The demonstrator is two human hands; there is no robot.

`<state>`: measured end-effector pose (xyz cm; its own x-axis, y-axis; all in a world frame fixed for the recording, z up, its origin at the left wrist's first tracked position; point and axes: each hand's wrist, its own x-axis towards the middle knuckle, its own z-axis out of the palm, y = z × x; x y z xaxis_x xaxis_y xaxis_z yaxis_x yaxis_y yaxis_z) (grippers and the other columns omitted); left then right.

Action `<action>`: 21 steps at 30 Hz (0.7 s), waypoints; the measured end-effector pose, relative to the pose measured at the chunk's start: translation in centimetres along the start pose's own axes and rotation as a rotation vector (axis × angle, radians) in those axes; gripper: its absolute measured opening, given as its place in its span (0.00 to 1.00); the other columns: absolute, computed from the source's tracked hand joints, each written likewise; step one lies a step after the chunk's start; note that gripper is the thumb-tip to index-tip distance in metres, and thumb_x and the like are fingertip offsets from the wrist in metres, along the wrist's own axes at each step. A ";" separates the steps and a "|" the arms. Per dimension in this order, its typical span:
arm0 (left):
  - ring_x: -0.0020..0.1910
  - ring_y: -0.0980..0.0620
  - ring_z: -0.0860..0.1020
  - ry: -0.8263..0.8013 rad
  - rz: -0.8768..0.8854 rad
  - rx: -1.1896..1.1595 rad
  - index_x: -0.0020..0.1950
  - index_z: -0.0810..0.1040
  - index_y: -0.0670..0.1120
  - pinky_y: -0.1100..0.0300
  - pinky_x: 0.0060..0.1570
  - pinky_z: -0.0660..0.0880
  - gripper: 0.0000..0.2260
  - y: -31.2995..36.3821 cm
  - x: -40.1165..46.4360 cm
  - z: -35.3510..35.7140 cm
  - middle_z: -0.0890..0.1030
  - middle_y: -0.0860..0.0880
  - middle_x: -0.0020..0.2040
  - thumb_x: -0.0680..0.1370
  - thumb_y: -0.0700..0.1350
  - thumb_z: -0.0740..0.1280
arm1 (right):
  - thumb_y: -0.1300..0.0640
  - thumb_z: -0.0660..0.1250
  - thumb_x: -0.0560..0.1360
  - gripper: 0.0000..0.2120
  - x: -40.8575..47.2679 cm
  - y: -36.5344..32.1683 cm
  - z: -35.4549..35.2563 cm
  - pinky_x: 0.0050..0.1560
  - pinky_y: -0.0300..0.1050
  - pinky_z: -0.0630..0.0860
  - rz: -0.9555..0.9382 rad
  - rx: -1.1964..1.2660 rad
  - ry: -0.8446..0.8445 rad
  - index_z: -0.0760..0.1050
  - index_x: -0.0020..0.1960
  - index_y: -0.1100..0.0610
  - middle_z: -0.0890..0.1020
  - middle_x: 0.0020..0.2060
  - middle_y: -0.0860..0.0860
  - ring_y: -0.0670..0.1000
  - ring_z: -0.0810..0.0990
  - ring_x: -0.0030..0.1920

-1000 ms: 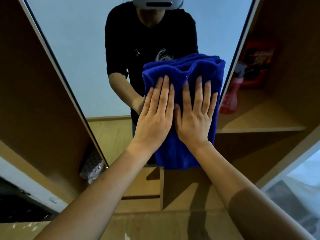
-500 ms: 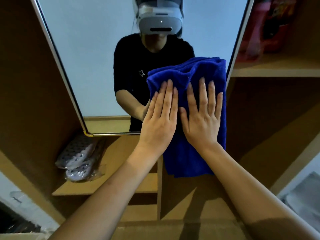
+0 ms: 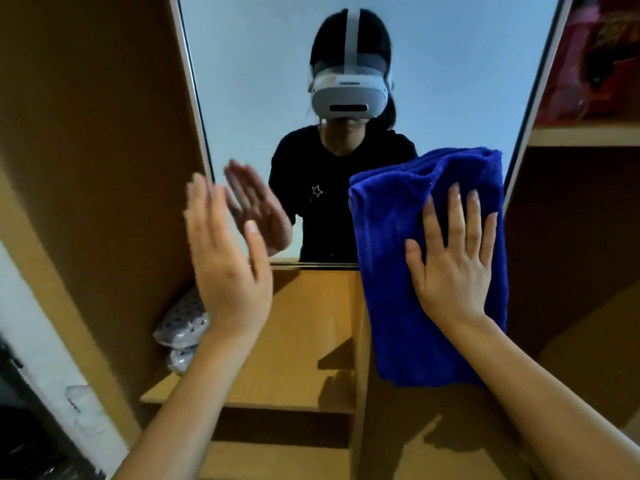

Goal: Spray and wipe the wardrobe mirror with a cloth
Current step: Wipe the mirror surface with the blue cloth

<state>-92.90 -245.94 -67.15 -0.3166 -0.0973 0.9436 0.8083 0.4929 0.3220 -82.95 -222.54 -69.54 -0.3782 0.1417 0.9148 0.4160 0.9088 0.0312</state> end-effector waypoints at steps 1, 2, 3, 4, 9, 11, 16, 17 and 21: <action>0.77 0.42 0.56 0.001 -0.096 -0.005 0.75 0.59 0.35 0.55 0.76 0.54 0.21 -0.9 0.6 -0.7 0.59 0.37 0.76 0.83 0.40 0.57 | 0.45 0.48 0.83 0.29 0.0 -0.5 -0.1 0.77 0.56 0.38 0.028 0.019 0.006 0.45 0.79 0.53 0.49 0.78 0.56 0.58 0.46 0.78; 0.77 0.44 0.56 -0.026 -0.209 -0.027 0.76 0.57 0.36 0.65 0.74 0.51 0.22 -1.4 1.1 -1.2 0.58 0.39 0.77 0.84 0.43 0.55 | 0.46 0.49 0.83 0.28 -0.1 -1.1 -0.2 0.77 0.57 0.38 0.059 0.041 0.014 0.47 0.79 0.53 0.50 0.78 0.56 0.59 0.46 0.78; 0.77 0.46 0.56 -0.075 -0.321 -0.067 0.77 0.56 0.39 0.74 0.70 0.50 0.22 -1.7 1.4 -1.6 0.59 0.41 0.77 0.84 0.46 0.53 | 0.47 0.50 0.82 0.28 -0.2 -1.9 -0.2 0.77 0.57 0.38 0.084 0.062 0.018 0.48 0.79 0.54 0.50 0.78 0.57 0.59 0.46 0.78; 0.76 0.47 0.58 -0.140 -0.412 -0.116 0.77 0.56 0.40 0.78 0.66 0.50 0.23 -1.9 1.5 -1.7 0.61 0.42 0.77 0.84 0.48 0.52 | 0.48 0.51 0.82 0.28 -0.3 -2.7 -0.2 0.77 0.58 0.39 0.099 0.077 0.014 0.49 0.79 0.54 0.50 0.78 0.57 0.59 0.46 0.78; 0.69 0.50 0.70 -0.333 -0.483 -0.338 0.75 0.64 0.46 0.54 0.68 0.69 0.24 -1.7 0.8 -1.5 0.72 0.47 0.70 0.83 0.56 0.49 | 0.43 0.50 0.82 0.30 -0.7 -7.5 0.3 0.76 0.58 0.38 0.036 0.067 -0.077 0.47 0.79 0.52 0.49 0.78 0.56 0.57 0.44 0.78; 0.62 0.51 0.76 -0.310 -0.468 -0.385 0.69 0.70 0.45 0.49 0.61 0.75 0.23 -1.7 0.6 -1.5 0.78 0.47 0.62 0.83 0.56 0.48 | 0.41 0.50 0.81 0.31 -0.9 -9.7 0.6 0.76 0.59 0.38 -0.039 0.055 -0.103 0.46 0.79 0.50 0.48 0.78 0.54 0.55 0.41 0.79; 0.51 0.57 0.78 -0.297 -0.451 -0.437 0.61 0.73 0.44 0.60 0.51 0.74 0.23 -1.2 1.1 -2.0 0.79 0.51 0.51 0.83 0.57 0.46 | 0.41 0.51 0.80 0.31 -0.6 -15.6 1.3 0.76 0.57 0.39 -0.141 0.072 -0.145 0.48 0.79 0.49 0.50 0.78 0.51 0.54 0.46 0.78; 0.46 0.62 0.77 -0.288 -0.460 -0.447 0.58 0.74 0.44 0.66 0.46 0.72 0.22 -1.2 1.1 -2.1 0.78 0.53 0.47 0.83 0.56 0.47 | 0.41 0.50 0.81 0.31 -0.5 -16.7 1.4 0.76 0.57 0.39 -0.139 0.069 -0.156 0.47 0.79 0.49 0.49 0.78 0.51 0.54 0.46 0.78; 0.37 0.64 0.74 -0.228 -0.541 -0.487 0.55 0.74 0.43 0.72 0.39 0.69 0.20 -1.6 1.3 -2.0 0.76 0.54 0.42 0.84 0.54 0.48 | 0.42 0.48 0.81 0.30 -0.4 -17.6 1.5 0.76 0.56 0.38 -0.132 0.058 -0.170 0.44 0.79 0.48 0.48 0.79 0.50 0.53 0.46 0.78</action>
<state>-93.57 -248.55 -66.32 -0.7827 -0.0100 0.6223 0.6224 -0.0155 0.7826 -91.40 -237.96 -71.03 -0.5623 0.0797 0.8231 0.3072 0.9442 0.1184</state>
